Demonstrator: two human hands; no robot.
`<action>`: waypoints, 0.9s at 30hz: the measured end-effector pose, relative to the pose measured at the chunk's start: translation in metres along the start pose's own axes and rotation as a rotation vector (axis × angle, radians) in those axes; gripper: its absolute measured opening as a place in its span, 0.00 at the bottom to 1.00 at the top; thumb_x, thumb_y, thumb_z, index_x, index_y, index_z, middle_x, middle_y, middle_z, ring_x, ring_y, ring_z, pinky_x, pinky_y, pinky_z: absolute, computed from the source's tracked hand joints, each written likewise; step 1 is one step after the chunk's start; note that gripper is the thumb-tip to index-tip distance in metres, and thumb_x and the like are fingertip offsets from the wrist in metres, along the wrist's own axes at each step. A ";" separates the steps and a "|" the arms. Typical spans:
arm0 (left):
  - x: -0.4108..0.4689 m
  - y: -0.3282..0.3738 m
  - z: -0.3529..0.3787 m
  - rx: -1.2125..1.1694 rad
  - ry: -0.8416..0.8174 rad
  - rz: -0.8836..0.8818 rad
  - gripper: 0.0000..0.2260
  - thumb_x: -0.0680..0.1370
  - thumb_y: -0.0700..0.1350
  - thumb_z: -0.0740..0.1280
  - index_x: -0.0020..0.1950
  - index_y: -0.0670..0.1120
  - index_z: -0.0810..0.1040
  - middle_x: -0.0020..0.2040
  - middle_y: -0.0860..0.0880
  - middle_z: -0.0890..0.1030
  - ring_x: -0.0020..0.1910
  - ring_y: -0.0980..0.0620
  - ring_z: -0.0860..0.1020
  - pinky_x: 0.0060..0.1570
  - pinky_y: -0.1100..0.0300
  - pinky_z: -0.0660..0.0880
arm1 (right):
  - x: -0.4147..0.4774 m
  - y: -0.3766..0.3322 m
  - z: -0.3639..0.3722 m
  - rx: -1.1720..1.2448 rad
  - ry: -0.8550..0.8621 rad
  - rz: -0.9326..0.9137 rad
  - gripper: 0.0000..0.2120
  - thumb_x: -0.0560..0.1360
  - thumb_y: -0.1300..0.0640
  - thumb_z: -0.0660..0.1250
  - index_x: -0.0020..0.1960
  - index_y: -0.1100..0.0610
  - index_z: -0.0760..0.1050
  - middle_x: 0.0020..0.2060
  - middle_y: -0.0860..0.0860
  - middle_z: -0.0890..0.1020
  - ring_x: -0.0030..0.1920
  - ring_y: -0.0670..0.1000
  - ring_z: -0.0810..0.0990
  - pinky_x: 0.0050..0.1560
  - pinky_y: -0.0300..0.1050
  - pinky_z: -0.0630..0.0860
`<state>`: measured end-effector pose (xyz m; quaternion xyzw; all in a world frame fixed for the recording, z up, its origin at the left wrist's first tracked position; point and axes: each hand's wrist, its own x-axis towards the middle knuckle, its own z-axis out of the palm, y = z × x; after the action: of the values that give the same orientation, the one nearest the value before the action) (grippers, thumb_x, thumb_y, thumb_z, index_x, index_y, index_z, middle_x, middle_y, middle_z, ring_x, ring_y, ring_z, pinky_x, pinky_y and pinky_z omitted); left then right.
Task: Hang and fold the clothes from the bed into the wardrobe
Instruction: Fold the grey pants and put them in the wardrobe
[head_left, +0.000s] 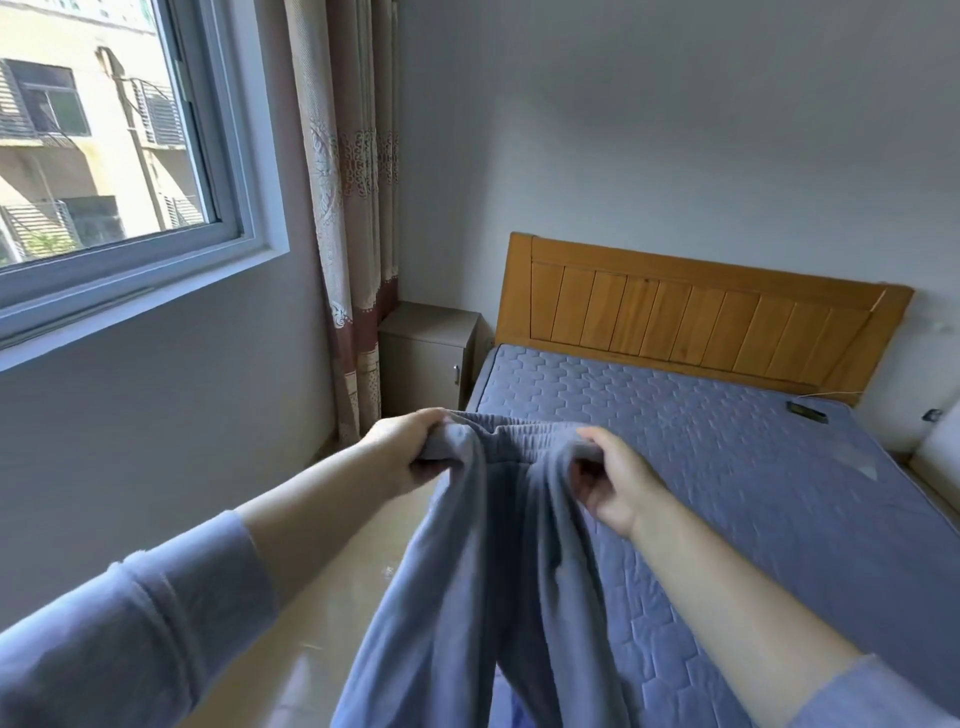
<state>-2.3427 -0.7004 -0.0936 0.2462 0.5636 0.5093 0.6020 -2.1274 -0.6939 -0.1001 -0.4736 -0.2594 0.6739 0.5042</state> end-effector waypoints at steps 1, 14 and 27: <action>-0.003 -0.006 0.005 0.093 0.046 0.107 0.06 0.77 0.42 0.69 0.41 0.41 0.79 0.35 0.43 0.80 0.29 0.51 0.80 0.27 0.60 0.79 | -0.007 0.006 0.007 -0.084 -0.041 -0.057 0.09 0.79 0.61 0.62 0.40 0.59 0.74 0.27 0.52 0.80 0.26 0.46 0.80 0.26 0.38 0.77; -0.054 -0.004 0.001 0.382 -0.112 0.509 0.04 0.76 0.35 0.68 0.49 0.35 0.81 0.45 0.38 0.82 0.44 0.47 0.76 0.53 0.43 0.76 | -0.051 0.030 0.038 -0.431 -0.210 -0.364 0.09 0.79 0.57 0.66 0.54 0.62 0.77 0.44 0.56 0.84 0.46 0.51 0.84 0.45 0.47 0.82; -0.057 0.001 -0.025 0.219 -0.158 0.374 0.08 0.78 0.37 0.67 0.50 0.30 0.78 0.44 0.36 0.79 0.44 0.43 0.75 0.49 0.48 0.73 | -0.059 0.034 0.045 -0.338 -0.553 -0.316 0.12 0.78 0.64 0.64 0.62 0.59 0.74 0.54 0.62 0.82 0.55 0.58 0.83 0.54 0.48 0.80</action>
<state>-2.3575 -0.7577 -0.0740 0.4494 0.5112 0.5267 0.5092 -2.1806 -0.7545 -0.0872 -0.3042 -0.5638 0.6378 0.4276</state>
